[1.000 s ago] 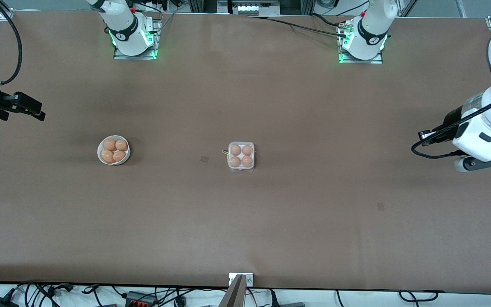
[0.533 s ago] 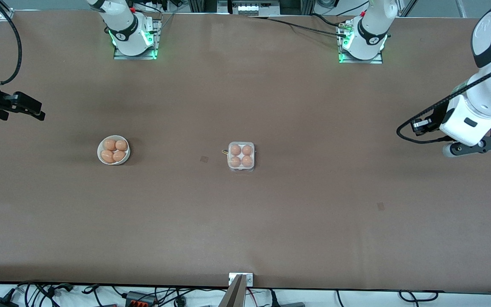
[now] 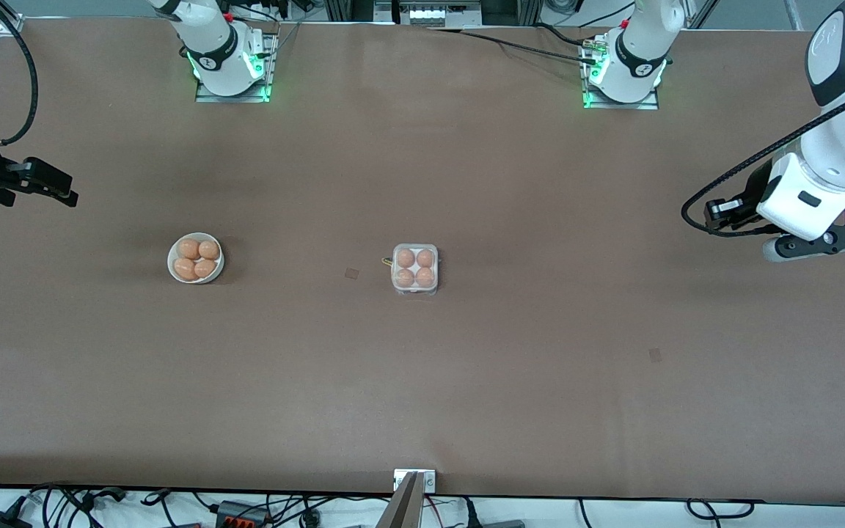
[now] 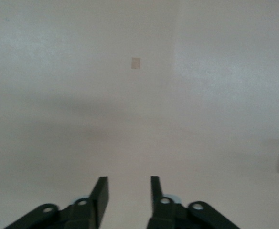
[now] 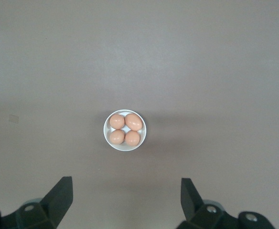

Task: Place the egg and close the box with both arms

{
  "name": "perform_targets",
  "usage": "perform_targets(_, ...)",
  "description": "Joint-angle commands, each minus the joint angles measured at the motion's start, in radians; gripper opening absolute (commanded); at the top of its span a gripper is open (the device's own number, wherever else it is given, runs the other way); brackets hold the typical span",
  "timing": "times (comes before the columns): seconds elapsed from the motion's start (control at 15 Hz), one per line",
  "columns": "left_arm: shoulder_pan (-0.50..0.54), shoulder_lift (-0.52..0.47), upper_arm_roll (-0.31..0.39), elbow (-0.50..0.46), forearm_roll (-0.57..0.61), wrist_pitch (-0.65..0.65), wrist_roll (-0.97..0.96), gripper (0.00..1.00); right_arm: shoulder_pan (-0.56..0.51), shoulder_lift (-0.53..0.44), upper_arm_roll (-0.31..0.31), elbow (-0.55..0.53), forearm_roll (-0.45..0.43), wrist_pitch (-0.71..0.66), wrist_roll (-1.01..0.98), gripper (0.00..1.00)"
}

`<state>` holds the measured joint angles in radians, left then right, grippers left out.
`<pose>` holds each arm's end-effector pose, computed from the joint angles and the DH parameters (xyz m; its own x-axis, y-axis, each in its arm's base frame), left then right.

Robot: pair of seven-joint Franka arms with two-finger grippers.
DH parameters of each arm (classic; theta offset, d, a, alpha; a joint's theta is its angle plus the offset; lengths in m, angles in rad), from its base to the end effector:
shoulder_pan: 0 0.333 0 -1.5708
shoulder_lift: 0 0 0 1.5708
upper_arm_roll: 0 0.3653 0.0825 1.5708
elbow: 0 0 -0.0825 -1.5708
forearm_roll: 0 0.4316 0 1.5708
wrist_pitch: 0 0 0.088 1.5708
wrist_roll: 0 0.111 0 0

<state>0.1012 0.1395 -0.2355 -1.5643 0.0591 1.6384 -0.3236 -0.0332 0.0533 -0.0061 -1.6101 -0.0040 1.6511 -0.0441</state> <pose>0.6471 -0.0712 0.5936 0.9816 0.1845 -0.0500 0.1824 -0.9822 -0.0444 0.6254 -0.0249 0.6235 0.9999 0.0051 -0.0125 0.0052 -1.0000 0.0038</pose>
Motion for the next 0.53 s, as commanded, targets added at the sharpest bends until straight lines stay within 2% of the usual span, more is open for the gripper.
perform_targets(0.0,0.017,-0.020,-0.011,-0.011,-0.001,0.003,0.043,1.00,-0.002,-0.024,0.002,-0.021,0.002,-0.005,0.000,1.00)
perform_targets(0.13,0.028,-0.020,-0.007,-0.013,-0.002,-0.020,0.115,1.00,-0.002,-0.026,0.002,-0.021,0.002,-0.005,0.000,1.00)
perform_targets(0.47,0.038,-0.021,-0.001,-0.002,-0.062,-0.014,0.120,1.00,-0.001,-0.026,0.002,-0.021,0.002,-0.005,0.000,1.00)
